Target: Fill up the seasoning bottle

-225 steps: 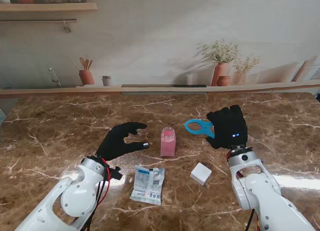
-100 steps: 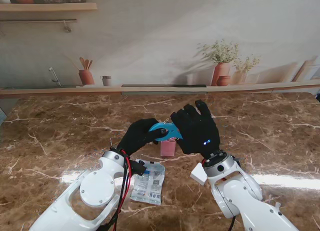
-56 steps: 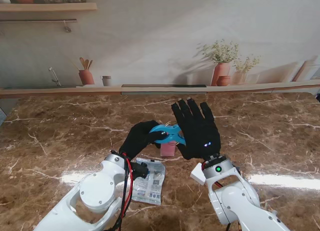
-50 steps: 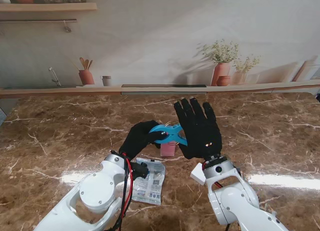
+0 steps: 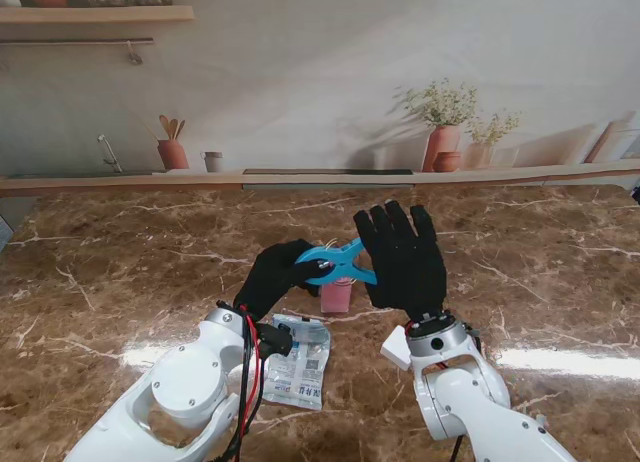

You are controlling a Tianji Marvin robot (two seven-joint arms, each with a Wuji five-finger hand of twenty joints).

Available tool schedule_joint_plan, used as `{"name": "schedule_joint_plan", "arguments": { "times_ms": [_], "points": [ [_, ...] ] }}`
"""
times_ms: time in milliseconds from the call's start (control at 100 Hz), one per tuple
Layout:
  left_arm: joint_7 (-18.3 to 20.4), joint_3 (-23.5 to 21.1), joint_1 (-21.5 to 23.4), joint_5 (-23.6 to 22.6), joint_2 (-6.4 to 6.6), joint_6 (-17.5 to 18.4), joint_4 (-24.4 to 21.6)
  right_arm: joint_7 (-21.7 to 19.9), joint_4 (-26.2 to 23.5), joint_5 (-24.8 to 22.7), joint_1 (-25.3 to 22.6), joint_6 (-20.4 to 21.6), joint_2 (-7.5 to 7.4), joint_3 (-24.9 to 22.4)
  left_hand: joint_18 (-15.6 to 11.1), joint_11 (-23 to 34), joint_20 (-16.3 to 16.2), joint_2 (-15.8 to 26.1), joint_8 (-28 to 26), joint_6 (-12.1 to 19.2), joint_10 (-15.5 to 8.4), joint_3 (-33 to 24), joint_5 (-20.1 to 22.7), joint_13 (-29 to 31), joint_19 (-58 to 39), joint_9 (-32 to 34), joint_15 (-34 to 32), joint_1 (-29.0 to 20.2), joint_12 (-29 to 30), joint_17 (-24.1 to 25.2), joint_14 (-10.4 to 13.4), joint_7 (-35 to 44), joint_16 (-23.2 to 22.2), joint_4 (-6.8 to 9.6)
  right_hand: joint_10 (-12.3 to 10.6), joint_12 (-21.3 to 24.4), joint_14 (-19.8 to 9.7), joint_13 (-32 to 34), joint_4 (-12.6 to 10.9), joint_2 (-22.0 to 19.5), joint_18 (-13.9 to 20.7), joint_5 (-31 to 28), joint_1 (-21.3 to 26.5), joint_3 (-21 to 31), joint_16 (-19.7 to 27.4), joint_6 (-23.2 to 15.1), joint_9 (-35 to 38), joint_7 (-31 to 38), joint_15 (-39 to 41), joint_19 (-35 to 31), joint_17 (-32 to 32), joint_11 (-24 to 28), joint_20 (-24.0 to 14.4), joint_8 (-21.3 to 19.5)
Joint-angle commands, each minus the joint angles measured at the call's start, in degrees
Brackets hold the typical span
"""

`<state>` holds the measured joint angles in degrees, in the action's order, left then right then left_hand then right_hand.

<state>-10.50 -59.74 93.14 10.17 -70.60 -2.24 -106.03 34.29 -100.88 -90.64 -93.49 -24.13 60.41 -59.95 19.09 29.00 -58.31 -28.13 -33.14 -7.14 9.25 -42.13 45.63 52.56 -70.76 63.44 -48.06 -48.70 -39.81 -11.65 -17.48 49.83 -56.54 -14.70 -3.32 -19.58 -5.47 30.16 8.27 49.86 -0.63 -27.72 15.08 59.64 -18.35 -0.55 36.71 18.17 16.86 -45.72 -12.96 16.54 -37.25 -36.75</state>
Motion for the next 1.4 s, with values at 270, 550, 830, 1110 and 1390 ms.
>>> {"name": "schedule_joint_plan", "arguments": {
  "times_ms": [270,550,830,1110,1390],
  "points": [
    [1.1,-0.6,0.9,1.3,0.21,0.0,-0.5,1.2,1.5,-0.6,1.1,1.6,-0.84,-1.0,0.1,4.0,-2.0,2.8,-1.1,14.2,-4.4,-6.9,3.4,3.1,-3.8,5.1,-2.8,-3.7,-0.4,-0.4,-1.3,7.7,-1.1,-1.05,-6.1,-8.9,-1.0,7.1,-3.3,-7.2,-1.0,-9.7,11.1,12.2,-2.9,-8.2,12.8,10.3,2.6,-4.3,-2.3,7.0,1.1,-8.7],
    [2.1,-1.1,1.1,2.9,0.36,-0.1,-0.6,3.8,2.3,0.1,1.6,1.2,-0.67,-1.8,0.1,4.4,-2.1,2.2,-1.3,14.1,-4.3,-7.4,3.6,3.4,-3.8,5.5,-3.1,-3.7,-0.5,-0.5,-1.3,8.1,-1.1,-0.93,-7.6,-23.0,-1.8,15.2,3.7,-3.7,-0.9,-13.1,14.3,16.6,-6.4,-15.5,23.5,28.2,5.8,-6.3,-5.4,9.4,1.9,-5.5],
    [3.8,-1.9,1.7,7.8,0.43,-0.9,-1.1,4.3,2.7,0.3,1.9,0.8,-0.58,-2.0,0.3,6.0,-2.3,0.2,-2.2,13.2,-3.9,-11.5,4.1,5.1,-4.0,6.9,-4.7,-2.4,-0.6,-0.8,-1.6,9.8,-1.1,-1.23,-6.6,-22.8,-1.1,19.4,3.8,-4.1,-1.3,-14.2,16.0,16.4,-10.7,-12.8,25.8,27.0,8.9,-8.2,-7.4,6.8,2.3,2.2],
    [1.4,-1.1,2.9,14.3,-0.55,0.0,-2.2,-2.3,1.2,2.7,0.9,-0.9,0.16,-0.6,0.4,5.8,-2.8,1.2,-2.7,12.9,-3.8,-9.9,3.5,4.3,-4.5,6.1,-4.7,-3.4,-0.5,-0.2,-2.0,9.5,-1.1,-1.06,0.7,-6.6,3.5,-2.7,-2.8,-13.3,-2.0,-1.2,-3.0,-7.1,-4.9,1.0,-0.9,0.3,0.4,1.5,5.0,0.1,1.1,0.6],
    [-1.6,-0.2,3.6,17.0,-1.39,0.7,-2.8,-6.4,-0.8,8.8,-0.4,1.9,1.07,0.3,-0.2,5.9,-3.1,1.3,-2.9,13.1,-3.9,-9.7,3.5,4.5,-4.8,6.1,-4.9,-3.4,-0.4,-0.4,-1.9,9.8,-1.0,-1.09,8.0,3.5,7.7,-13.8,-6.9,-18.6,-2.7,8.9,-18.2,-11.4,-0.5,10.2,-12.5,-9.6,-8.3,8.3,12.4,-10.8,-1.1,5.1]
  ]
}}
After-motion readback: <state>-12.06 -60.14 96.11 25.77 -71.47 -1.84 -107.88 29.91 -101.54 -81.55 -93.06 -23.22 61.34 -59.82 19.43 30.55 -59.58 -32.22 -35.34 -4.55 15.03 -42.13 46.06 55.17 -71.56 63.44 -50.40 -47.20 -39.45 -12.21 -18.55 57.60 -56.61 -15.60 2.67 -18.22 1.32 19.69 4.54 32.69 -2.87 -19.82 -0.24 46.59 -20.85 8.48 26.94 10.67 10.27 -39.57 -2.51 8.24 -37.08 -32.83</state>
